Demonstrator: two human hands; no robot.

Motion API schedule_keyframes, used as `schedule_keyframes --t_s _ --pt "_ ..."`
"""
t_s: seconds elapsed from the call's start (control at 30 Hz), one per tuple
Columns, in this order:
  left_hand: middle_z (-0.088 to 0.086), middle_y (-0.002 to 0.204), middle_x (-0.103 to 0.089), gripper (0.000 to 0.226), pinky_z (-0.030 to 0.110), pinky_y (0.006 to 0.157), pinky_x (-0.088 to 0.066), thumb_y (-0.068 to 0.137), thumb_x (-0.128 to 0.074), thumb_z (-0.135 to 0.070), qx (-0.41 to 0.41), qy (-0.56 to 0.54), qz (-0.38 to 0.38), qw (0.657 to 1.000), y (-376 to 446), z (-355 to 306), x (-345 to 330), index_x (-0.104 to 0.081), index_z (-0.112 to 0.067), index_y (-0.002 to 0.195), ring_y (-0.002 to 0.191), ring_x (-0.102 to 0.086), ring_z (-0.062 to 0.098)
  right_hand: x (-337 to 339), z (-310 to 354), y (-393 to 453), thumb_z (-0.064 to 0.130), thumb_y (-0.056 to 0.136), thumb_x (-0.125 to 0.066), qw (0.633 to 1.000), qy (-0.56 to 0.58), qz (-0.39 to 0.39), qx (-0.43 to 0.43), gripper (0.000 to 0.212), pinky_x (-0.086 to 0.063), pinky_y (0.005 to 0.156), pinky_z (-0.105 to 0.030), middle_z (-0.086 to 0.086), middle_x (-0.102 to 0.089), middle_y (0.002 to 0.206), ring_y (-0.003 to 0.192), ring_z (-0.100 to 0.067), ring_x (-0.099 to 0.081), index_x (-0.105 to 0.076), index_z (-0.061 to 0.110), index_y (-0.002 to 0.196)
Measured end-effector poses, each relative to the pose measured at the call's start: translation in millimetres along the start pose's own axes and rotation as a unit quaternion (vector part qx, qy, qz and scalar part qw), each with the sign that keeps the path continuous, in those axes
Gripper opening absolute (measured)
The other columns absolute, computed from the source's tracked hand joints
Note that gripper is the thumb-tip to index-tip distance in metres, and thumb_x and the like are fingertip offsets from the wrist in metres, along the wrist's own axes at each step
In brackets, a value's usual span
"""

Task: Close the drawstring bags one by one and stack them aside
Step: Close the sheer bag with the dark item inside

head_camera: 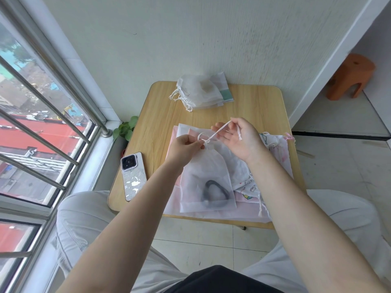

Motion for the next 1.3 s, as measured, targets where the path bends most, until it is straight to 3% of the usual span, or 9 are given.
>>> schedule_keyframes --t_s 0.13,0.23,0.37,0.6,0.77,0.87,0.97,1.1,1.3 --pt "0.002 0.075 -0.064 0.014 0.027 0.065 -0.044 0.087 -0.070 -0.018 0.020 0.016 -0.026 0.999 2.7 4.0 6.2 -0.062 -0.013 0.076 0.069 -0.055 0.016 -3.5 1.0 -2.3 0.021 0.098 -0.042 1.000 -0.007 0.004 -0.014 0.037 -0.054 0.068 -0.035 -0.003 -0.040 0.056 0.050 -0.018 -0.046 -0.034 0.016 0.062" --pt "0.001 0.072 -0.062 0.017 0.030 0.068 -0.049 0.088 -0.069 -0.016 0.023 0.022 -0.037 0.999 4.7 7.1 13.0 -0.059 -0.013 0.074 0.068 -0.057 0.015 -1.8 1.1 -2.1 0.022 0.097 -0.043 0.995 -0.090 -0.035 -0.022 0.038 -0.030 0.045 -0.024 0.001 -0.032 0.049 0.040 -0.013 -0.026 -0.033 0.018 0.060" --pt "0.001 0.074 -0.069 0.017 0.038 0.081 -0.056 0.086 -0.068 -0.014 0.015 0.041 -0.088 0.995 7.3 7.3 17.6 -0.061 -0.014 0.071 0.070 -0.062 0.018 -4.9 -1.0 -2.4 0.016 0.093 -0.045 0.965 -0.253 -0.071 -0.008 0.038 -0.010 0.045 -0.021 0.001 -0.023 0.050 0.040 -0.012 -0.013 -0.030 0.020 0.058" --pt "0.005 0.073 -0.070 0.010 0.034 0.078 -0.056 0.085 -0.067 -0.009 0.008 0.004 -0.046 0.999 1.1 2.0 17.6 -0.064 -0.006 0.077 0.065 -0.063 0.015 -12.9 6.3 -11.3 0.024 0.088 -0.058 0.834 -0.550 -0.024 0.041 0.014 -0.030 0.047 -0.022 -0.001 -0.057 0.069 0.045 -0.009 -0.038 -0.053 0.013 0.081" --pt "0.001 0.072 -0.069 0.009 0.031 0.069 -0.051 0.085 -0.062 -0.015 -0.027 0.025 -0.054 0.998 -0.1 -11.9 22.5 -0.062 -0.009 0.077 0.066 -0.063 0.014 -12.7 3.4 -12.8 0.040 0.078 -0.074 0.716 -0.696 0.048 0.017 0.024 -0.045 0.075 -0.028 0.010 -0.059 0.100 0.093 -0.009 -0.057 -0.066 0.028 0.096" --pt "-0.001 0.091 -0.061 0.009 0.031 0.075 -0.042 0.088 -0.054 -0.016 -0.036 0.101 -0.148 0.983 4.3 -15.4 28.1 -0.060 -0.012 0.092 0.088 -0.057 0.019 -14.4 -2.6 -10.8 0.041 0.078 -0.076 0.676 -0.733 0.067 0.002 0.020 -0.046 0.072 -0.027 0.009 -0.060 0.098 0.093 -0.012 -0.058 -0.068 0.028 0.090" --pt "0.008 0.131 -0.044 0.047 0.028 0.099 -0.032 0.081 -0.050 0.000 -0.100 0.239 -0.257 0.931 2.1 -17.0 38.1 -0.048 -0.009 0.126 0.124 -0.039 0.024 -17.0 -6.2 -12.1 0.037 0.082 -0.074 0.689 -0.720 0.081 -0.007 0.014 -0.043 0.068 -0.028 0.005 -0.066 0.083 0.081 -0.013 -0.058 -0.067 0.025 0.086" --pt "0.000 0.126 -0.062 0.052 0.029 0.103 -0.042 0.079 -0.048 0.009 -0.264 0.222 -0.054 0.937 -1.4 -20.9 22.2 -0.059 -0.013 0.125 0.115 -0.057 0.016 -17.9 -9.1 -13.0 0.032 0.085 -0.072 0.705 -0.705 0.077 0.012 0.009 -0.041 0.067 -0.028 0.004 -0.065 0.071 0.074 -0.013 -0.056 -0.068 0.025 0.088" --pt "-0.009 0.100 -0.069 0.030 0.025 0.074 -0.048 0.090 -0.047 -0.010 -0.124 0.242 0.073 0.960 -2.5 -17.1 8.3 -0.073 -0.024 0.099 0.085 -0.062 0.012 -21.6 -7.9 -17.7 0.029 0.087 -0.070 0.717 -0.690 0.091 0.032 0.011 -0.036 0.061 -0.024 0.005 -0.062 0.066 0.068 -0.008 -0.051 -0.072 0.021 0.093"
Point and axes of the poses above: each hand's wrist, its own y-axis towards the middle knuckle, its own x-axis out of the back of the hand, z = x × y, the point moved 3 cm from there along y, towards the middle knuckle
